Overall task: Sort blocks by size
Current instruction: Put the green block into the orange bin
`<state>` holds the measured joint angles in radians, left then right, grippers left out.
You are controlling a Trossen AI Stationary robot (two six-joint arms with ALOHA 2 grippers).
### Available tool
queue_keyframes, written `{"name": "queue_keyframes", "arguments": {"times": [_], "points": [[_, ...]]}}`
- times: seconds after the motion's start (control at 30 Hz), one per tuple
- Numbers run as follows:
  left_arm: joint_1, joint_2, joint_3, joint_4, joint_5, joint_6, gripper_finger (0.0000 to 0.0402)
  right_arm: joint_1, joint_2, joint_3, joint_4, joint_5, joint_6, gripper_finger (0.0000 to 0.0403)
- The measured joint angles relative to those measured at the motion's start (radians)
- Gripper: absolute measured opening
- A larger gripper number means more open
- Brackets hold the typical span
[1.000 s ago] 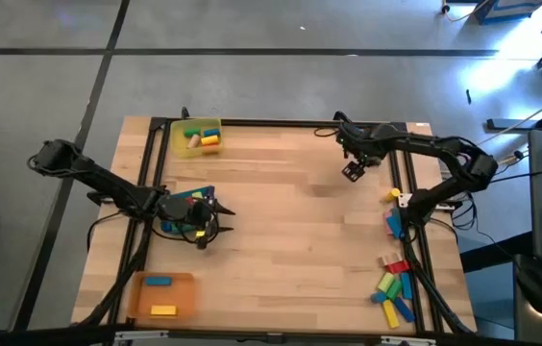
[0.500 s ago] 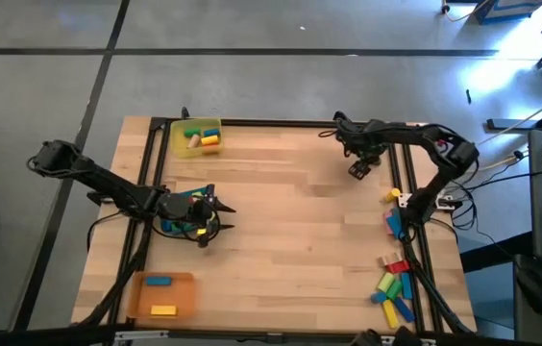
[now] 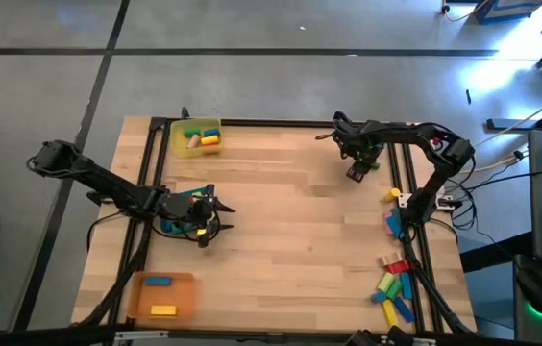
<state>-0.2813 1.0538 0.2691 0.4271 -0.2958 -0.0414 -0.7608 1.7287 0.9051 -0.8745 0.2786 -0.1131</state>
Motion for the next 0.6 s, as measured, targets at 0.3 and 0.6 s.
{"name": "queue_keyframes", "arguments": {"times": [0.3, 0.6], "points": [[0.0, 0.0, 0.0, 0.001, 0.0, -0.003, 0.0196, 0.01, 0.0, 0.0, -0.015, -0.045, 0.014, 0.0063], [0.0, 0.0, 0.0, 0.003, 0.0, -0.01, 0.0196, 0.133, -0.108, -0.006, -0.019, -0.111, 0.1, 0.0066]]}}
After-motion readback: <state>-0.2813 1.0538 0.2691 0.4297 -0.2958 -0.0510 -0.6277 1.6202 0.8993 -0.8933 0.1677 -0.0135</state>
